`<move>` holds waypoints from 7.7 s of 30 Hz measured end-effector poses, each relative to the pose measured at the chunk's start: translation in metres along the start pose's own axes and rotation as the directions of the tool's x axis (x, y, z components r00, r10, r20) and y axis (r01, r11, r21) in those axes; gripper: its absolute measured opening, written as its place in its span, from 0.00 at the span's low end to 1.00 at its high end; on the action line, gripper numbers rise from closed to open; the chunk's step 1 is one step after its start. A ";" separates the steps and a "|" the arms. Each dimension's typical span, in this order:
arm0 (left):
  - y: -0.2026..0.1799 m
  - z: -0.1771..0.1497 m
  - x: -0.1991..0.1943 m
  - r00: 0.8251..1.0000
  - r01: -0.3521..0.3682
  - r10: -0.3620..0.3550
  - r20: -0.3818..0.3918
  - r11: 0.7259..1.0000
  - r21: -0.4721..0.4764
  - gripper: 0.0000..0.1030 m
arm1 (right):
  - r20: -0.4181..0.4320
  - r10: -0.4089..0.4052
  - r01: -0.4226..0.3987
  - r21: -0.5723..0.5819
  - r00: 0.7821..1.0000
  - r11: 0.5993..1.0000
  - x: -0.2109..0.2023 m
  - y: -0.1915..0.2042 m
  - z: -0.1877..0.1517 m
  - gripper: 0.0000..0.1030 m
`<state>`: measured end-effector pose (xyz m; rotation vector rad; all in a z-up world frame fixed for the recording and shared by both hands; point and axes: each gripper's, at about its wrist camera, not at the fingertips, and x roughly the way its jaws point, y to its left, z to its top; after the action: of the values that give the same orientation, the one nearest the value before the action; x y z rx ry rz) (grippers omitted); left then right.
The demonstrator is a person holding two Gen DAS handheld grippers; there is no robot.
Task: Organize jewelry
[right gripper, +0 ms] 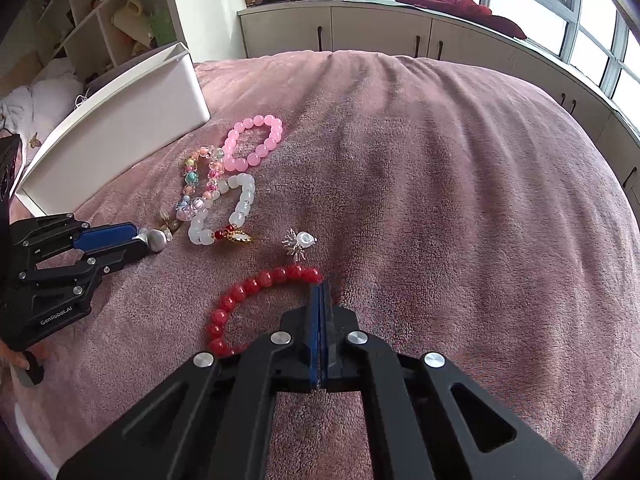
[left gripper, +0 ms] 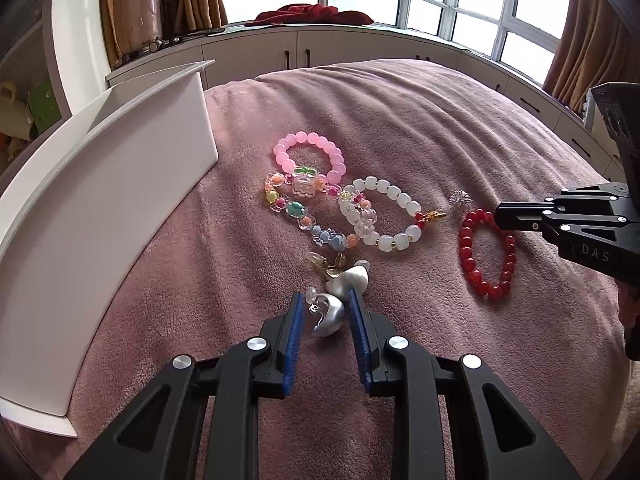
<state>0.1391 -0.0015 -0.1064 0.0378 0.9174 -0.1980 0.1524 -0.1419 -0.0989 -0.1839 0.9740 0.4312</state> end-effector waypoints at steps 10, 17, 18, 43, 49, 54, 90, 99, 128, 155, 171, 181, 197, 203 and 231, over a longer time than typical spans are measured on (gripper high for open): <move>-0.005 -0.004 0.006 0.999 0.015 -0.014 -0.040 1.000 0.007 0.27 | -0.039 -0.031 0.030 -0.023 0.999 0.999 0.008 0.001 -0.004 0.03; -0.004 -0.002 0.002 1.000 0.016 -0.016 -0.024 1.000 0.000 0.21 | -0.005 0.027 -0.027 0.047 1.000 0.999 0.000 -0.008 -0.003 0.01; -0.004 -0.002 0.001 1.000 0.016 -0.016 -0.022 1.000 0.002 0.21 | 0.007 0.031 -0.032 0.054 0.999 0.998 -0.003 -0.010 -0.002 0.01; 0.009 0.003 -0.040 0.999 0.000 -0.001 0.051 1.000 0.010 0.21 | -0.016 -0.001 0.002 0.053 1.000 0.999 0.000 -0.006 -0.002 0.10; 0.027 0.007 -0.069 0.993 -0.029 0.030 0.113 1.000 -0.013 0.21 | 0.090 0.071 -0.081 0.108 0.993 0.991 -0.034 -0.005 0.009 0.10; 0.052 0.017 -0.101 0.980 -0.065 0.075 0.183 0.996 -0.061 0.21 | 0.163 0.132 -0.149 0.092 0.978 0.985 -0.063 0.014 0.024 0.10; 0.237 0.037 -0.109 0.936 -0.280 0.327 0.129 0.915 -0.289 0.23 | 0.026 0.290 -0.288 -0.068 0.957 0.955 0.065 0.232 0.230 0.10; 0.229 0.038 -0.108 0.932 -0.281 0.329 0.151 0.920 -0.272 0.24 | 0.049 0.335 -0.332 -0.059 0.941 0.941 0.057 0.222 0.224 0.10; 0.099 0.069 -0.138 0.954 -0.090 0.108 0.279 0.993 -0.078 0.51 | 0.222 0.088 -0.053 -0.157 0.971 0.986 -0.083 0.068 0.109 0.50; 0.012 0.017 0.009 0.999 0.017 -0.014 -0.048 0.997 0.070 0.71 | 0.002 0.068 -0.067 -0.123 0.998 0.990 0.028 0.016 0.026 0.41; 0.012 0.013 0.023 0.997 0.035 -0.030 -0.074 0.998 0.058 0.56 | -0.003 0.086 -0.085 -0.126 0.996 0.988 0.031 0.016 0.027 0.16; 0.010 0.015 0.022 0.995 0.062 -0.057 -0.076 0.997 0.055 0.35 | 0.002 0.088 -0.088 -0.119 0.996 0.989 0.030 0.015 0.027 0.16; 0.003 0.018 0.018 0.996 0.084 -0.082 -0.044 0.994 0.066 0.26 | 0.016 0.095 -0.093 -0.099 0.995 0.991 0.026 0.012 0.026 0.16; 0.001 0.016 0.025 0.996 0.076 -0.071 -0.063 0.994 0.083 0.30 | 0.012 0.099 -0.097 -0.092 0.995 0.991 0.027 0.011 0.026 0.16; 0.010 0.021 -0.004 0.996 0.084 -0.083 -0.012 0.994 0.074 0.29 | 0.114 0.130 -0.123 -0.071 0.985 0.990 -0.006 0.021 0.036 0.16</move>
<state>0.1557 0.0064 -0.0911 0.0695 0.9215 -0.3100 0.1676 -0.1129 -0.0733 -0.1523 0.8583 0.5838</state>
